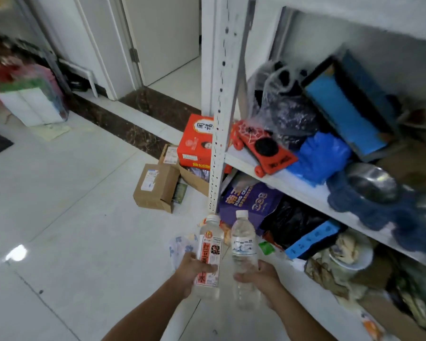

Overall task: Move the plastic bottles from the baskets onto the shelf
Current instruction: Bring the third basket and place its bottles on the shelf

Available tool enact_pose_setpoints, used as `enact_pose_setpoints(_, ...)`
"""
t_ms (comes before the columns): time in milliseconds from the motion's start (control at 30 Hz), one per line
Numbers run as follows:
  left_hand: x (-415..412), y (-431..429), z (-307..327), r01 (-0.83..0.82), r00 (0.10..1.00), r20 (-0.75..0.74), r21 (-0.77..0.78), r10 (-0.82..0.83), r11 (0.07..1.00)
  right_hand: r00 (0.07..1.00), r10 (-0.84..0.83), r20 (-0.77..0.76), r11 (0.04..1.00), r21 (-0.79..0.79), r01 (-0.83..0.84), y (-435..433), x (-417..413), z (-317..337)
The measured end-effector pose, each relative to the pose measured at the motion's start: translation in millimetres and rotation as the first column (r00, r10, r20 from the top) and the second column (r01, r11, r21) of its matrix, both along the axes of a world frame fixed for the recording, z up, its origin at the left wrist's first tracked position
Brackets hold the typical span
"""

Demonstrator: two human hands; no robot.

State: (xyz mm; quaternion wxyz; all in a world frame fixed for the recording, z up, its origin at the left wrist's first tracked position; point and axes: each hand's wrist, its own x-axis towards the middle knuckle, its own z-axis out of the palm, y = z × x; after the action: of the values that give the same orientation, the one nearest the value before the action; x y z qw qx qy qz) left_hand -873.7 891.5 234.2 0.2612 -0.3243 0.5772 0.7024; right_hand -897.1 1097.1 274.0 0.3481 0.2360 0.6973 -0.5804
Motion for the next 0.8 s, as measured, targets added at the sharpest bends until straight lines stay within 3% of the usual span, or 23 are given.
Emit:
enact_pose_setpoints(267, 5.4, -2.0, 276.8, 0.163, 0.972, -0.178, 0.018, -0.157, 0.987, 0.978, -0.194, -0.072, 0.977, -0.104, 0.186, 8.1, 34.1, 237.7)
enact_pose_setpoints(367, -6.2, 2.5, 356.9, 0.258, 0.932, -0.258, -0.028, -0.256, 0.966, 0.960, -0.251, -0.122, 0.962, -0.142, 0.233, 23.1, 43.4, 333.0)
enact_pose_setpoints(500, -26.2, 23.5, 449.2, 0.352, 0.876, -0.336, -0.044, -0.346, 0.935, 0.919, -0.349, -0.184, 0.936, -0.109, 0.334, 53.4, 46.4, 407.2)
enact_pose_setpoints(667, -46.8, 76.6, 511.5, 0.471, 0.728, -0.462, -0.200, -0.507, 0.859, 0.824, -0.461, -0.329, 0.879, -0.037, 0.476, 97.1, 53.5, 471.1)
enact_pose_setpoints(800, -49.3, 137.9, 535.3, 0.501, 0.689, -0.485, -0.217, -0.538, 0.838, 0.728, -0.544, -0.417, 0.820, -0.080, 0.567, 148.6, 68.8, 488.8)
